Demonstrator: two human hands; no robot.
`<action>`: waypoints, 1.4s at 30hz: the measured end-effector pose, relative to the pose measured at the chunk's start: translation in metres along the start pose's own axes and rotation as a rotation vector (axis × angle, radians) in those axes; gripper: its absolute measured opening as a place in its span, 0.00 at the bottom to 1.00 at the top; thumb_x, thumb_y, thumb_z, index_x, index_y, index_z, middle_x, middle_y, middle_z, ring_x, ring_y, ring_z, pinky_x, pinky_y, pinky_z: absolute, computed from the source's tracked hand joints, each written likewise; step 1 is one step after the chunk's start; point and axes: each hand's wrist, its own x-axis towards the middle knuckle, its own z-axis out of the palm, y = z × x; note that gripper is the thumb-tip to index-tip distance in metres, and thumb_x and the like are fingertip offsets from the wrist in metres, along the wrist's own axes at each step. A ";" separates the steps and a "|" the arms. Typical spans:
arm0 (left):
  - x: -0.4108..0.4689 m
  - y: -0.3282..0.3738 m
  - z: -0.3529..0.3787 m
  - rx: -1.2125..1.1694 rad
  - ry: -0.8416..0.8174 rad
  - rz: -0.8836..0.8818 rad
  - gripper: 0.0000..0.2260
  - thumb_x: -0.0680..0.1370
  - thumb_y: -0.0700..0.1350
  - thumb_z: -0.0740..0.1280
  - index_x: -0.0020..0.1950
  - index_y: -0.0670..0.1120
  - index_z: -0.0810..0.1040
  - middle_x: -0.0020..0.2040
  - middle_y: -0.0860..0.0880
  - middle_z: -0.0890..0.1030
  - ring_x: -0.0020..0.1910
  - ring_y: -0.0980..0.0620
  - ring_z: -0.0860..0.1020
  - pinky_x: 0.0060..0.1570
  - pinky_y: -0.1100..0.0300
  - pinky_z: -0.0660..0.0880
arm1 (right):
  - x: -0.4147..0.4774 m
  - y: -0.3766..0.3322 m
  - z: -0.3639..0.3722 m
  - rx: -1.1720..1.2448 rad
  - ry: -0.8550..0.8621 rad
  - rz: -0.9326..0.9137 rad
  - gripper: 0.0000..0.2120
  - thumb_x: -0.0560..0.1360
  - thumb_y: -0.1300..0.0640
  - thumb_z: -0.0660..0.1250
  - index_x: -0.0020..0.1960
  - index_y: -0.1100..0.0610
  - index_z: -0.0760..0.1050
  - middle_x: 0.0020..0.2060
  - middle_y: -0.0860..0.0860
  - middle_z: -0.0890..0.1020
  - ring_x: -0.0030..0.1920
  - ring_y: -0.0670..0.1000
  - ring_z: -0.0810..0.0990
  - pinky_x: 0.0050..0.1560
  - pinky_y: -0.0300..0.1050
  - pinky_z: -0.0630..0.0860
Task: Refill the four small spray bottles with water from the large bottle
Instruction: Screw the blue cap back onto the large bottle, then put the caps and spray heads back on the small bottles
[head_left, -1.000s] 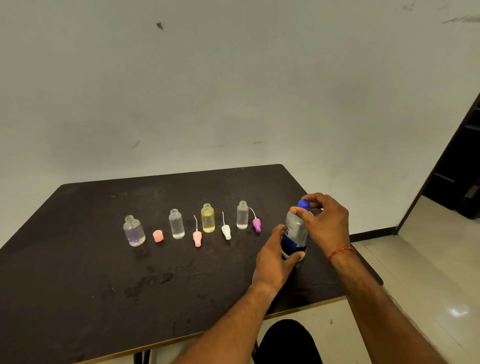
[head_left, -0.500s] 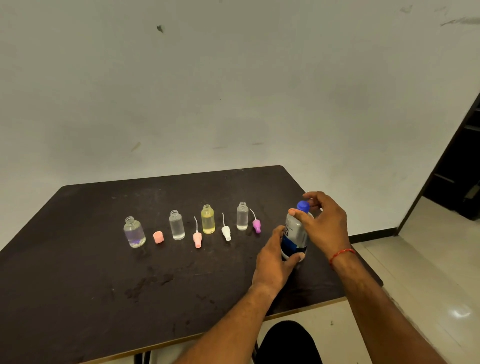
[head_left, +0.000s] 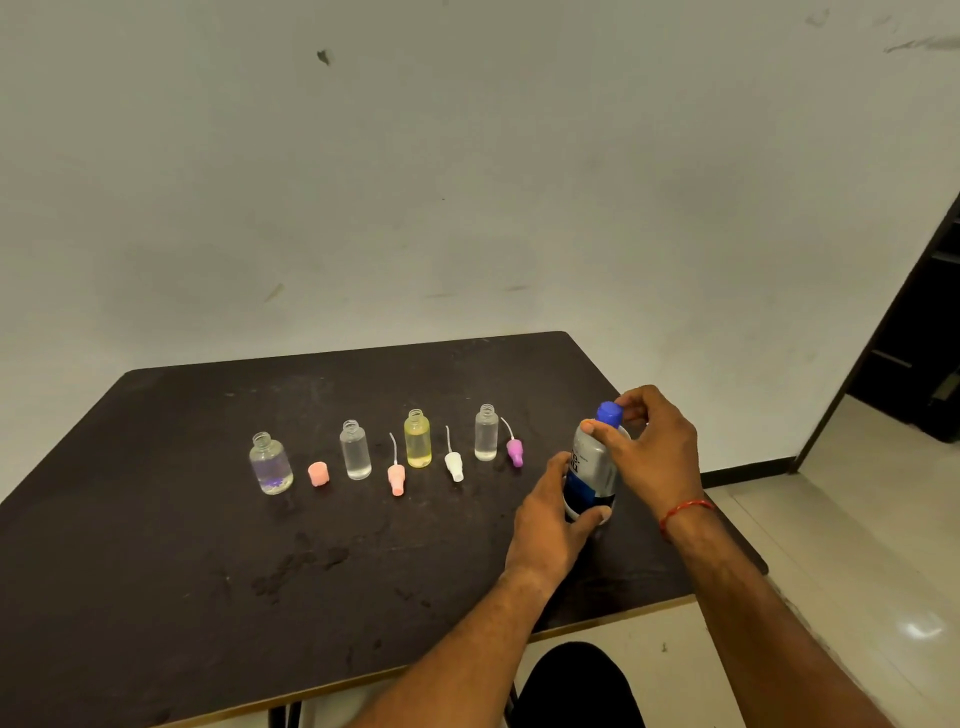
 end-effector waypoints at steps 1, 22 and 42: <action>0.000 0.000 0.000 0.000 -0.005 -0.003 0.32 0.75 0.51 0.76 0.74 0.60 0.64 0.72 0.59 0.73 0.72 0.58 0.70 0.72 0.54 0.70 | -0.001 0.001 0.000 0.019 -0.020 -0.003 0.22 0.68 0.47 0.76 0.57 0.52 0.73 0.50 0.48 0.78 0.49 0.49 0.78 0.50 0.41 0.75; 0.002 -0.002 0.001 0.010 0.003 -0.006 0.32 0.75 0.50 0.76 0.74 0.61 0.64 0.72 0.58 0.73 0.73 0.57 0.70 0.72 0.54 0.70 | -0.002 0.000 -0.004 0.060 -0.081 -0.029 0.19 0.74 0.58 0.72 0.65 0.51 0.76 0.55 0.47 0.80 0.55 0.46 0.78 0.58 0.42 0.75; 0.000 -0.005 -0.004 -0.018 0.076 0.001 0.39 0.74 0.53 0.76 0.80 0.53 0.59 0.77 0.56 0.67 0.75 0.58 0.66 0.73 0.58 0.67 | -0.045 -0.016 -0.002 0.072 0.214 -0.166 0.22 0.71 0.54 0.75 0.62 0.56 0.73 0.50 0.50 0.77 0.48 0.48 0.77 0.46 0.32 0.75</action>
